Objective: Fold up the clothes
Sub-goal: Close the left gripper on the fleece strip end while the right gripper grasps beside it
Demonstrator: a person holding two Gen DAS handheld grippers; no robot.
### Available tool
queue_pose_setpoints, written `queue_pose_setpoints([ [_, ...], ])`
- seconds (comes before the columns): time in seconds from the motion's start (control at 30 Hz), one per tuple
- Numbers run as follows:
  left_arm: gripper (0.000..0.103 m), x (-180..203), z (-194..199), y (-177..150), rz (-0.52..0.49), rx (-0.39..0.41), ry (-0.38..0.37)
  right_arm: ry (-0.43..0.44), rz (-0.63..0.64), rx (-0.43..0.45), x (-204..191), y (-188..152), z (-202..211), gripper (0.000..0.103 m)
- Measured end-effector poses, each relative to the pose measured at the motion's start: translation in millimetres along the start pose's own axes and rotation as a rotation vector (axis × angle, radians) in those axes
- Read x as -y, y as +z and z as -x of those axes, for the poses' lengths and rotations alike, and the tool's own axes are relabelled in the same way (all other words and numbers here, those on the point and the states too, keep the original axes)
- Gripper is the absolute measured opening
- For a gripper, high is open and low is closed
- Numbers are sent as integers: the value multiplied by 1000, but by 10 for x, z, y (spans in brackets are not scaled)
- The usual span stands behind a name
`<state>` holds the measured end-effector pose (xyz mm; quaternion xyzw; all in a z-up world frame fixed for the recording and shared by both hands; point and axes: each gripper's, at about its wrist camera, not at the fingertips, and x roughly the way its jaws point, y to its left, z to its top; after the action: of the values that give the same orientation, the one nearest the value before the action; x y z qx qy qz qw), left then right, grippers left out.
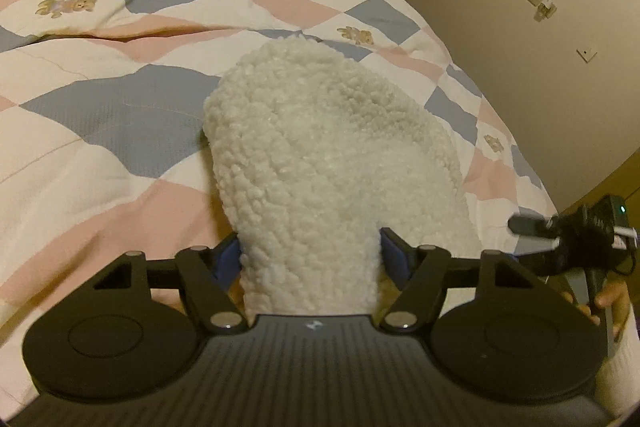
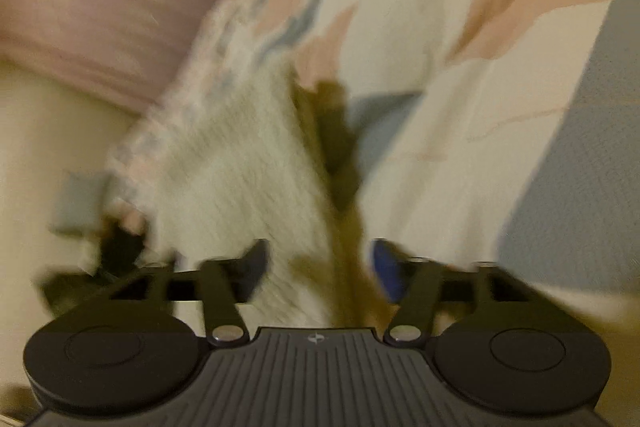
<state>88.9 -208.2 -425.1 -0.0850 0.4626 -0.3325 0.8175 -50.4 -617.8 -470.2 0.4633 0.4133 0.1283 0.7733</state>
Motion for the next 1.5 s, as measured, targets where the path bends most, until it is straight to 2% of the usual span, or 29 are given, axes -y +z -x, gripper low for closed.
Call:
queue_pose_setpoints([
  [0.07, 67, 23, -6, 4, -12, -4, 9, 36, -3, -21, 1, 70, -95, 92],
  [0.17, 69, 19, -18, 2, -18, -7, 13, -7, 52, -86, -87, 139, -330, 94],
  [0.3, 71, -25, -67, -6, -18, -16, 7, 47, 75, -175, -122, 186, -620, 97],
  [0.37, 72, -39, -110, -5, -25, -21, 2, 70, 84, -200, -124, 208, -705, 83],
  [0.43, 72, -54, -161, -3, -29, -31, -7, 75, 102, -223, -121, 230, -762, 75],
  [0.47, 72, -56, -180, 0, -36, -36, -8, 83, 109, -233, -117, 239, -779, 65],
  [0.5, 72, -58, -198, 3, -42, -41, -9, 95, 115, -244, -112, 245, -795, 63],
  [0.57, 70, -48, -229, 14, -45, -51, -7, 116, 121, -264, -84, 259, -857, 52],
  [0.7, 64, 51, -243, 100, -56, -98, 21, 121, 49, -280, 0, 299, -881, 43],
  [0.83, 55, 198, -193, 236, -65, -159, 48, 21, 2, -289, -183, 326, -809, 39],
  [0.9, 52, 291, -137, 318, -74, -191, 59, -33, 7, -289, -352, 335, -733, 36],
  [1.0, 51, 469, 6, 483, -53, -228, 38, -95, 1, -290, -629, 348, -544, 34],
  [1.17, 51, 899, 152, 791, -31, -258, -19, -146, -49, -267, -969, 498, 41, 34],
  [1.33, 51, 1512, -108, 1086, -57, -263, -84, -193, -81, -206, -1086, 798, 698, 34],
  [1.5, 51, 2249, -721, 1348, -58, -268, -146, -252, -101, -147, -816, 1341, 1380, 34],
])
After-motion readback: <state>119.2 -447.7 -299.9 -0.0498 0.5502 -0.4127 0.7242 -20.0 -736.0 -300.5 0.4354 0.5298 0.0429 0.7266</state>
